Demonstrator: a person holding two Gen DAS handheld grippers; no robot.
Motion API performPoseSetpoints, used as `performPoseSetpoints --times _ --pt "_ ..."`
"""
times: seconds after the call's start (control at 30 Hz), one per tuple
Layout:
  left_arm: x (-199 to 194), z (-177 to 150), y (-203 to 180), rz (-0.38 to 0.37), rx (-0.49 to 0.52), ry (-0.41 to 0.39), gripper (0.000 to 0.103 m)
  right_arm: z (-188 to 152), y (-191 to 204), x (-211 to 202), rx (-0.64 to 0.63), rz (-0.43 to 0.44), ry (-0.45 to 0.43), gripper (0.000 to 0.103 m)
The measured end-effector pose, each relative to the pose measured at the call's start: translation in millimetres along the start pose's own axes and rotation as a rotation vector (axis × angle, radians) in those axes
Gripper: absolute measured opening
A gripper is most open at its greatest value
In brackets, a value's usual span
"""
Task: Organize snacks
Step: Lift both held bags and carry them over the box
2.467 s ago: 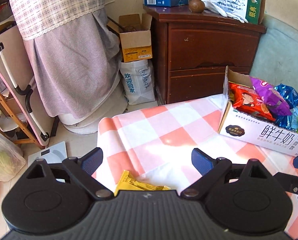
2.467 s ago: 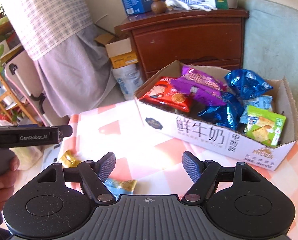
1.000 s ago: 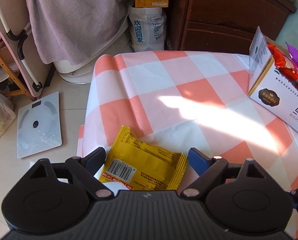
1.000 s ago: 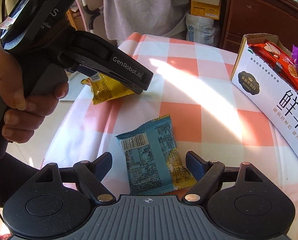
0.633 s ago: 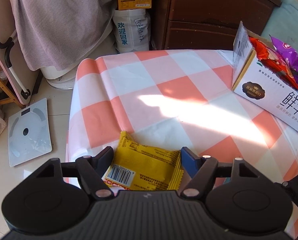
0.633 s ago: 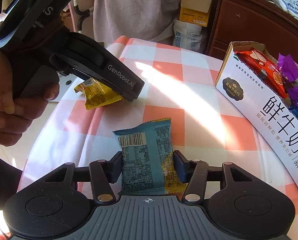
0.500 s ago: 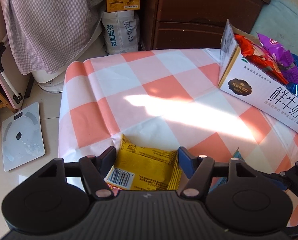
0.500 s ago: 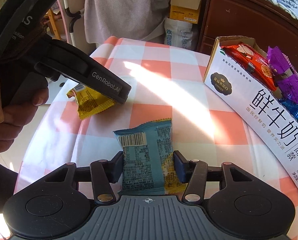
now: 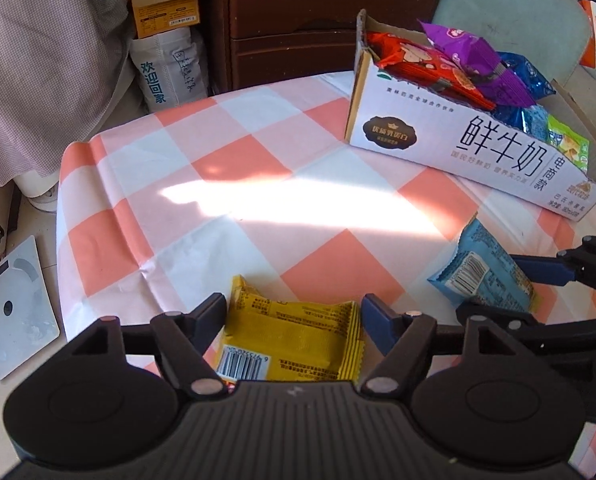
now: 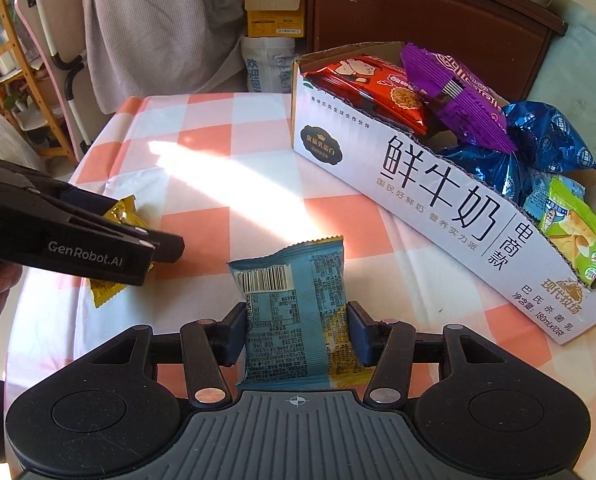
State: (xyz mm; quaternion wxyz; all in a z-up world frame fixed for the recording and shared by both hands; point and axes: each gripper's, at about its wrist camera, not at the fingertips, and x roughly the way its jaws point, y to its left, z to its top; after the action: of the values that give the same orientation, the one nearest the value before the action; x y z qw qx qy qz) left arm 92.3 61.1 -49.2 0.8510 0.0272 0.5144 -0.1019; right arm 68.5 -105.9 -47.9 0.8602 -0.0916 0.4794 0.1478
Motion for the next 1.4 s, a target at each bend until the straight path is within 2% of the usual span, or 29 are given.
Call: performPoseSetpoints --times 0.17,0.27,0.33,0.47,0.77,1.4 --pt "0 -8 -13 0.04 0.112 -0.008 0.081 -2 -8 2 0.037 0.002 0.021 0.05" --pt "-1 -10 -13 0.04 0.12 -0.014 0.079 -2 -9 2 0.045 0.011 0.027 0.05" --pt "-2 -10 -12 0.013 0.109 -0.01 0.07 -2 -9 3 0.044 0.013 0.029 0.05" --pt "-7 -13 -18 0.016 0.135 -0.019 0.058 -2 -9 2 0.043 0.013 0.022 0.05" --pt "-20 -10 -24 0.011 0.123 -0.068 0.056 1 -10 -5 0.056 0.009 -0.012 0.05" --pt "-52 23 -34 0.073 0.053 -0.235 0.056 15 -21 -37 0.081 -0.016 -0.128 0.05"
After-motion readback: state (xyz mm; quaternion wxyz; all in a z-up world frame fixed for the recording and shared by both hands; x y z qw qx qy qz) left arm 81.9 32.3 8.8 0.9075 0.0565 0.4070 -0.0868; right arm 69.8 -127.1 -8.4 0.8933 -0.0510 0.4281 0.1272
